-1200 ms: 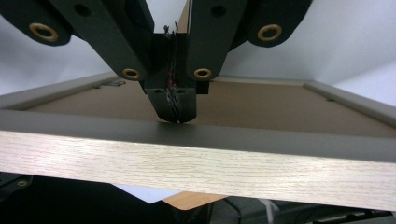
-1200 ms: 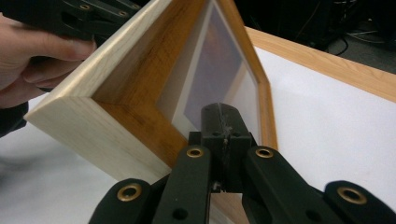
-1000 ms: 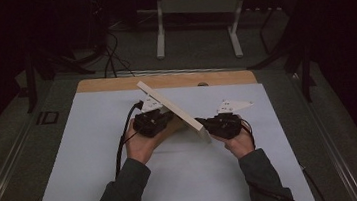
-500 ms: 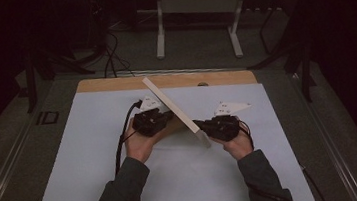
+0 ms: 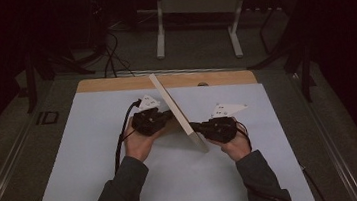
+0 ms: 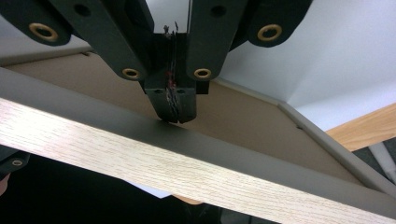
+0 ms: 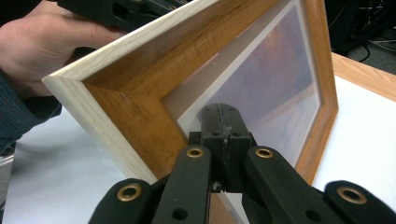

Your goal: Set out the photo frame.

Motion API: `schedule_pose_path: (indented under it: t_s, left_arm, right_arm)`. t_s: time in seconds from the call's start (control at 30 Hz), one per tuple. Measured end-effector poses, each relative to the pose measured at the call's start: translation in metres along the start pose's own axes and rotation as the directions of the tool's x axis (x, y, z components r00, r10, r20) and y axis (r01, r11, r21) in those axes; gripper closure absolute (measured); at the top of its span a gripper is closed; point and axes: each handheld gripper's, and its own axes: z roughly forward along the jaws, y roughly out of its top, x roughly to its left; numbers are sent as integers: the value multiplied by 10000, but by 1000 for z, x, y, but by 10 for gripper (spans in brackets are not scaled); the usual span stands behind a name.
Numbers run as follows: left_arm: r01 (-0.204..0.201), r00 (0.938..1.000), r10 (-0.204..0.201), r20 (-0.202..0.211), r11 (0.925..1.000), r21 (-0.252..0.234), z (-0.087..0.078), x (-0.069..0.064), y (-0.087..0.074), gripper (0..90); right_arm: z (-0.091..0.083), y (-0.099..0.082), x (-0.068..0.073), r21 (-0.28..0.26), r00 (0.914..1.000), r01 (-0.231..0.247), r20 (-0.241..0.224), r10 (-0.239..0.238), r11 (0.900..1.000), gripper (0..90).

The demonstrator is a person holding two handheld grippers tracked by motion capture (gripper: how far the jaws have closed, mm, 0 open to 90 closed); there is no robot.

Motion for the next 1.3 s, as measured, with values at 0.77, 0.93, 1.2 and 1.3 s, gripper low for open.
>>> schedule_pose_path:
  t_s: [0.77,0.93,1.2,1.3]
  left_arm:
    - [142,9996,-140,252,9999,-84,2,5,1,900]
    - [207,9993,-204,304,9997,-122,3,7,1,900]
    - [178,9985,-169,514,9997,-165,5,11,1,900]
    - [165,9980,-154,614,9997,-177,6,12,2,900]
  right_arm:
    - [10,4,8,85,9990,240,-368,-237,9997,900]
    - [13,6,10,143,9987,297,-409,-291,9995,900]
    - [18,8,13,176,9982,348,-498,-338,9992,900]
    - [21,9,13,139,9980,346,-536,-338,9993,900]
